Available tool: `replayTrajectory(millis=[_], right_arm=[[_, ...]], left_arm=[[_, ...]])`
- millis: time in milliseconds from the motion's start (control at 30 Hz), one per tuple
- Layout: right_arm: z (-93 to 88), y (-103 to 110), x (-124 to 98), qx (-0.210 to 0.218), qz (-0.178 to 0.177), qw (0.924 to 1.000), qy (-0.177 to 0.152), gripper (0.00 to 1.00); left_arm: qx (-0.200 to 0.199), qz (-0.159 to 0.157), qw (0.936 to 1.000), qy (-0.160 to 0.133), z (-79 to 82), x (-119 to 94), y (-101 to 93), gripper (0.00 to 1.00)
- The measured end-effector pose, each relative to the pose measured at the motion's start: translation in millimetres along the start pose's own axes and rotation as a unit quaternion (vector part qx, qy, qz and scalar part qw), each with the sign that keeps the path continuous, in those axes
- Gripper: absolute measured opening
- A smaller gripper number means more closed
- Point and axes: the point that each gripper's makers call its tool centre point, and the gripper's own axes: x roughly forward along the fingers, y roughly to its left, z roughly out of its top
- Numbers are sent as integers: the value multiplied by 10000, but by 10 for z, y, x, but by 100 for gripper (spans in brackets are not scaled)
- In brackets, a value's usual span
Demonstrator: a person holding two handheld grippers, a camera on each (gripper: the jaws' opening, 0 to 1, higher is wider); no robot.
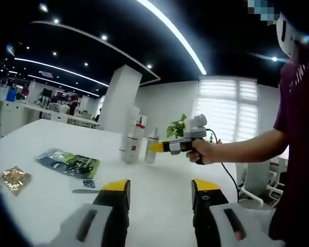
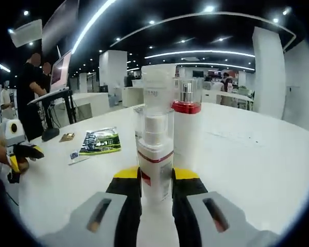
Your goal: Arrange the skincare products in the storage area until every visible bottle or jar stands upright without overlapping.
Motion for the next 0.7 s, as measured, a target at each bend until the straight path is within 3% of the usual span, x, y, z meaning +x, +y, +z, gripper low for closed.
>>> replayTrajectory(millis=[300, 700], right_arm=[[-58, -35, 149, 146, 32, 9999, -58, 20], [2, -65, 302, -146, 68, 9994, -303, 21]], left_arm=[[-18, -9, 10000, 20, -9, 2, -1, 49], [9, -4, 10000, 60, -18, 4, 3, 47]])
